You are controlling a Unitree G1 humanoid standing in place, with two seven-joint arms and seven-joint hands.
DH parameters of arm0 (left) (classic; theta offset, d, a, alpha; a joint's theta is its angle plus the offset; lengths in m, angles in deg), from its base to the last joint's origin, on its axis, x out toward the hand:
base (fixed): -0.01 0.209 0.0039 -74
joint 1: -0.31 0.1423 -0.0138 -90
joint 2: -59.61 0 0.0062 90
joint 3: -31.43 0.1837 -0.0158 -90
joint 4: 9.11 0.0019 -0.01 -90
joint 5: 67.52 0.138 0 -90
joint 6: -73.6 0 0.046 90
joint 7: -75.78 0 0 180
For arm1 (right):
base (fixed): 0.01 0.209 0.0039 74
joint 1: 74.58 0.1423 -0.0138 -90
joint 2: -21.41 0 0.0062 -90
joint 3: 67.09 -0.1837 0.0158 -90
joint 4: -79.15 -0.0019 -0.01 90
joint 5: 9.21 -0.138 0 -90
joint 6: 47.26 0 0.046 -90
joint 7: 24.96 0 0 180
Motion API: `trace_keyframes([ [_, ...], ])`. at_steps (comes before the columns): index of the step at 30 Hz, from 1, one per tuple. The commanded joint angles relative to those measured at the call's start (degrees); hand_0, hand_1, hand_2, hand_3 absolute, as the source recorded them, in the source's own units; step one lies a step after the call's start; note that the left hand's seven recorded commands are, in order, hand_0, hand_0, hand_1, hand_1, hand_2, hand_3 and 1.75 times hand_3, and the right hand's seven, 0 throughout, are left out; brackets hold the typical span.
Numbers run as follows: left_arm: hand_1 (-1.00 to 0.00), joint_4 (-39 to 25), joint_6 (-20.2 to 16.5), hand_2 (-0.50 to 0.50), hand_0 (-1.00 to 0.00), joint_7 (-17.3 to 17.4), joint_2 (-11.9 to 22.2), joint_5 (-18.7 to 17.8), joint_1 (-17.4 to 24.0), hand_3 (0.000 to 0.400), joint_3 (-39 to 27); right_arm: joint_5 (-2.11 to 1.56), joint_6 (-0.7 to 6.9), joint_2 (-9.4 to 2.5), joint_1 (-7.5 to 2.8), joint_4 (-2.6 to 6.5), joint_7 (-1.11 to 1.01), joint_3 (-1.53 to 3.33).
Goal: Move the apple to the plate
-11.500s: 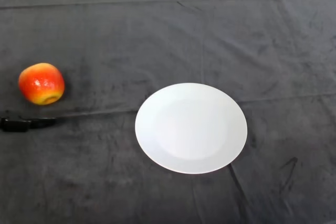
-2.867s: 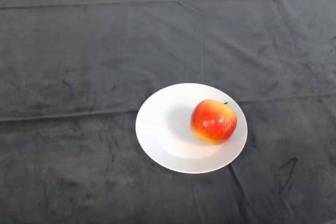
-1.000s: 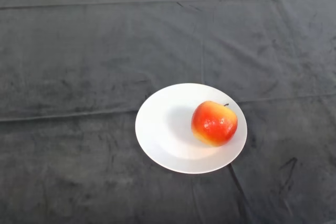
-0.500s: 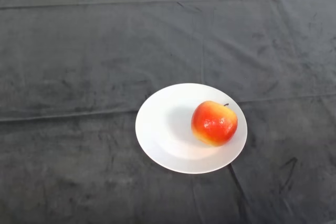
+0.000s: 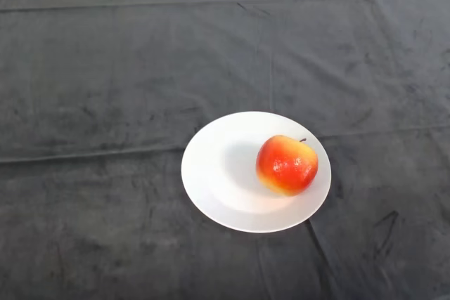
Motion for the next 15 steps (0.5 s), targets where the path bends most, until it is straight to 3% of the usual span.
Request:
trace_keyframes([
  [1, 0.0, 2.1, 1.0, 0.0, 0.0, -0.3, 5.5, -0.6, -2.4, 0.0, 1.0, 0.0, -0.02, 0.45, -0.25, 2.24, 0.34, 0.14],
  [15, 0.0, 1.9, 0.8, 0.0, 0.0, -0.5, 5.6, -0.9, -2.4, 0.0, 1.3, -0.02, -0.02, 0.45, -0.25, 2.24, 0.34, 0.16],
])
